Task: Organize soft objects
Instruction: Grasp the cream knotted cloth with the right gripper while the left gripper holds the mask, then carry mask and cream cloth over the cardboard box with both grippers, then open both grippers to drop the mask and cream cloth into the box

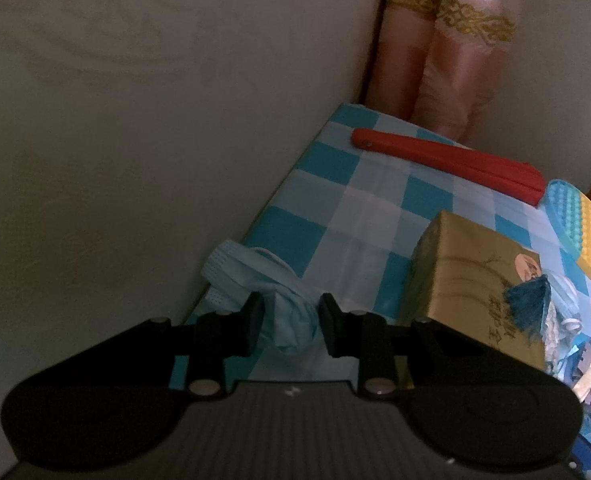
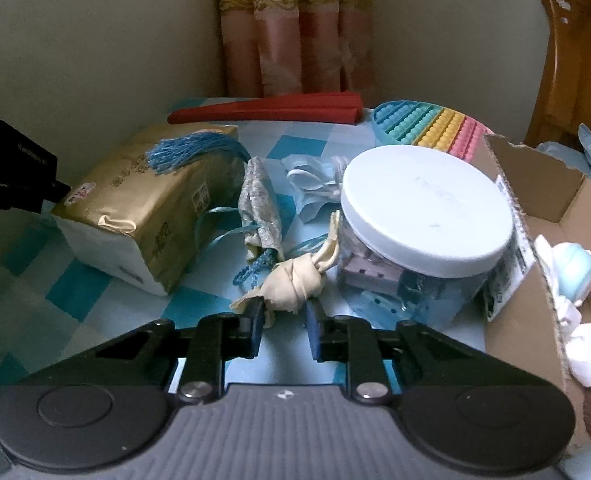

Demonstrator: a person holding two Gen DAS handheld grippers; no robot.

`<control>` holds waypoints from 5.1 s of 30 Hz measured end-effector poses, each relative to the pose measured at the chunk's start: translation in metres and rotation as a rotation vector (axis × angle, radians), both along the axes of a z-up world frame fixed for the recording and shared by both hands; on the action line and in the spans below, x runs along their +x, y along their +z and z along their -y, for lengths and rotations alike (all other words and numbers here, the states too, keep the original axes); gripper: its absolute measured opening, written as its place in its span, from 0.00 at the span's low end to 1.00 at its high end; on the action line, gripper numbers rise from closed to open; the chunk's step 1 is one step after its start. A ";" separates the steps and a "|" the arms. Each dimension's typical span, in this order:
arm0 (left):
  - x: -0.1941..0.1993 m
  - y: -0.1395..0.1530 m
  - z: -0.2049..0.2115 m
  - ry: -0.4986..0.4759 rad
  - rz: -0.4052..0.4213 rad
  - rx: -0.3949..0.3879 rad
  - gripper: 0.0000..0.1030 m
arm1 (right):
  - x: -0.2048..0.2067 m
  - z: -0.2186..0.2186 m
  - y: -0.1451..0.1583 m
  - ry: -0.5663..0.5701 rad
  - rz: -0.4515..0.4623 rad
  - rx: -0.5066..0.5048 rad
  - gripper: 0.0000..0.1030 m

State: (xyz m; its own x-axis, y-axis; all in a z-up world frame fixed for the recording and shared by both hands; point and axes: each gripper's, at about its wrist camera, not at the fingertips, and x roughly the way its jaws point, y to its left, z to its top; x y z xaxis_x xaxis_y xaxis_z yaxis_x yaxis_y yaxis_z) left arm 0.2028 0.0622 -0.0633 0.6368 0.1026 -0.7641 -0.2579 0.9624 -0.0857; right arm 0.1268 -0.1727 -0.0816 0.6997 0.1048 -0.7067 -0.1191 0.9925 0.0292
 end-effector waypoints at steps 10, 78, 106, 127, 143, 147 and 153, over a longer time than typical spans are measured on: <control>-0.020 0.008 0.001 -0.019 0.005 0.015 0.28 | -0.025 0.005 0.010 0.051 -0.025 0.009 0.25; -0.039 0.016 0.000 0.017 0.054 -0.025 0.15 | -0.019 0.012 0.006 0.039 -0.029 0.032 0.33; -0.145 0.043 0.132 -0.587 -0.032 -0.047 0.15 | -0.124 0.063 0.067 0.123 0.026 -0.062 0.33; -0.084 0.103 0.259 -0.925 0.132 -0.040 0.16 | -0.075 0.154 0.070 -0.134 0.113 -0.025 0.72; 0.001 0.076 0.319 -0.901 0.098 -0.092 0.79 | -0.096 0.169 0.068 -0.172 0.110 -0.005 0.88; -0.004 0.080 0.312 -0.883 0.127 -0.061 0.85 | -0.095 0.169 0.069 -0.171 0.113 0.002 0.91; -0.024 0.091 0.298 -0.883 0.180 0.011 0.96 | -0.097 0.162 0.073 -0.163 0.120 0.010 1.00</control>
